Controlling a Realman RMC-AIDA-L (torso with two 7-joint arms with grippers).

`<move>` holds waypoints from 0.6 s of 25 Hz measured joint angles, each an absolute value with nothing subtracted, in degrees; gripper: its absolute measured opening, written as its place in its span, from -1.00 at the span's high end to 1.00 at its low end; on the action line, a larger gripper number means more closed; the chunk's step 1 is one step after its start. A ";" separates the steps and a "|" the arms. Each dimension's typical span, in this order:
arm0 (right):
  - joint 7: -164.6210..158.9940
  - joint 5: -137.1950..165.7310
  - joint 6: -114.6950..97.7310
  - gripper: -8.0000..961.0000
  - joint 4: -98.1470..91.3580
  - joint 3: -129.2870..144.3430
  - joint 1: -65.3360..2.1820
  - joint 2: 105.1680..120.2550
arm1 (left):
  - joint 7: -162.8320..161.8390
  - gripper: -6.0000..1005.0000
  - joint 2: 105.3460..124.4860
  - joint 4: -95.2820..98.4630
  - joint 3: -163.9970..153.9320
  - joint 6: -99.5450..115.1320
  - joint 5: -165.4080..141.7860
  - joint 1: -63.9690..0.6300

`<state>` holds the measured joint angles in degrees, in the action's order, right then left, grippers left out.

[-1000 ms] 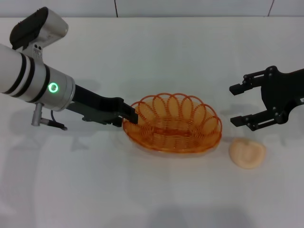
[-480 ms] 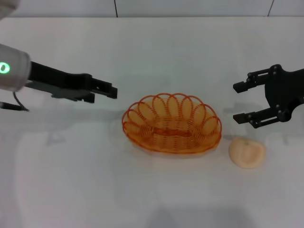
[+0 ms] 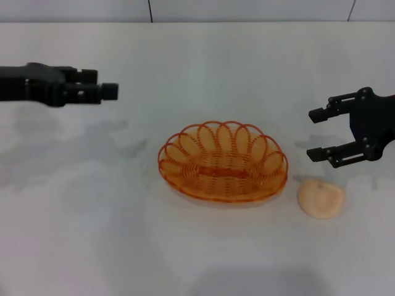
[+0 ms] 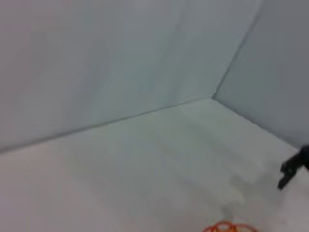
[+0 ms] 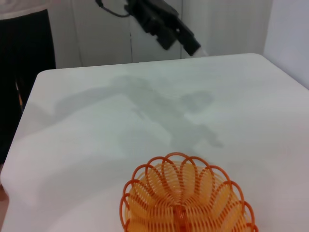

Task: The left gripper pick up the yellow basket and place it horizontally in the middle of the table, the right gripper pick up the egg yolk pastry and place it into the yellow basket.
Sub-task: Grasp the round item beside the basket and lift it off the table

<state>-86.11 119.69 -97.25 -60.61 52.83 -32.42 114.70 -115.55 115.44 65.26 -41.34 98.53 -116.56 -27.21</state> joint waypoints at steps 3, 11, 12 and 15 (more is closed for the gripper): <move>-86.44 119.38 -97.40 -0.53 -60.66 52.82 -31.78 114.85 | -106.28 -0.49 115.43 65.68 -40.98 98.83 -115.62 -24.96; -86.47 116.95 -97.20 -0.53 -60.74 52.58 -29.21 114.96 | -90.52 -0.53 116.53 68.77 -40.90 102.15 -114.25 -20.29; -86.47 116.89 -97.32 -0.53 -60.71 52.56 -29.11 114.96 | -88.76 -0.57 116.76 68.66 -40.92 102.58 -114.20 -19.85; -86.58 116.80 -97.70 -0.53 -60.41 52.56 -29.06 114.96 | -83.92 -0.67 117.73 68.48 -41.16 104.29 -115.43 -18.58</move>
<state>-86.58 116.80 -97.70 -60.41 52.56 -29.06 114.96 -83.92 117.73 68.48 -41.16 104.29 -115.43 -18.58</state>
